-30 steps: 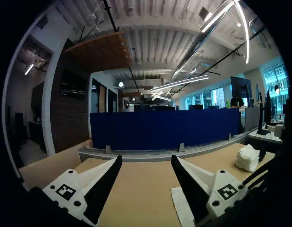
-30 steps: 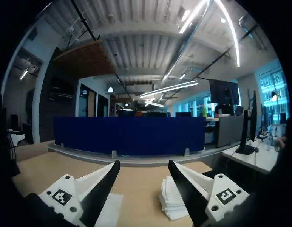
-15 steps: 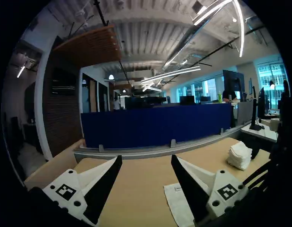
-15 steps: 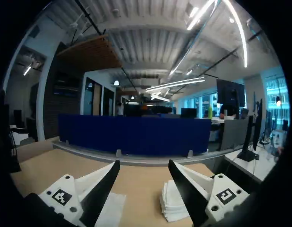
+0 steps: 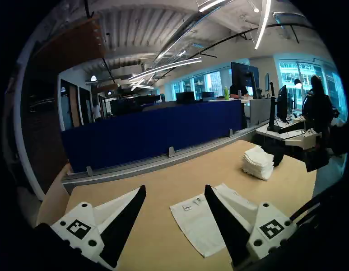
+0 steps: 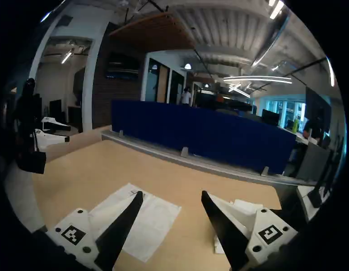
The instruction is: Fold towel
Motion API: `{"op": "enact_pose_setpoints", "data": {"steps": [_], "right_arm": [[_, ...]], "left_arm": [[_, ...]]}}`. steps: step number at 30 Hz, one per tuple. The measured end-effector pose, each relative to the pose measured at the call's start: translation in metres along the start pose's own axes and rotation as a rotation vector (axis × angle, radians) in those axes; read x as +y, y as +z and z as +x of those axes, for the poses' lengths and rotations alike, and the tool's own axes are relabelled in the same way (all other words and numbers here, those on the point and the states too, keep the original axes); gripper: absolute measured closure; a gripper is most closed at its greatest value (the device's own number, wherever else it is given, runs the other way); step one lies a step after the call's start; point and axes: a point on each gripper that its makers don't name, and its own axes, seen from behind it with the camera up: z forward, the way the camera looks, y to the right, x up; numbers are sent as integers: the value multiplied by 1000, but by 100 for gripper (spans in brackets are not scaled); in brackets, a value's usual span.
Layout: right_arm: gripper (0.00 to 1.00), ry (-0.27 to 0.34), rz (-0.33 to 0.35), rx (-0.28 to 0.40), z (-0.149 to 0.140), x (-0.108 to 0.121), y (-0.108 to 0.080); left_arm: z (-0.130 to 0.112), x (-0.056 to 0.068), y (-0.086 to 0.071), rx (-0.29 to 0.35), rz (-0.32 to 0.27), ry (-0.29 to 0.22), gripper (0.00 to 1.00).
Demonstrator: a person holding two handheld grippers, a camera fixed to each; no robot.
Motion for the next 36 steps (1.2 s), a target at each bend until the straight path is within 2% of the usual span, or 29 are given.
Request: {"op": "enact_pose_setpoints", "data": {"steps": [6,18,27,36], "right_arm": [[0,-31,33,-50,-15,-6,5],[0,-46,97,-184,-81,-20,20],[0,-33,150,-301,-139,-35,27],[0,-44,182,-372,-174,-45,28]], "left_arm": [[-20,9,9,-49,-44,17,3],[-97,38,25,-178,-135,32,3],[-158,61,27,-289,-210,36,3],[-191,74,29,-350,-266,51,3]]}}
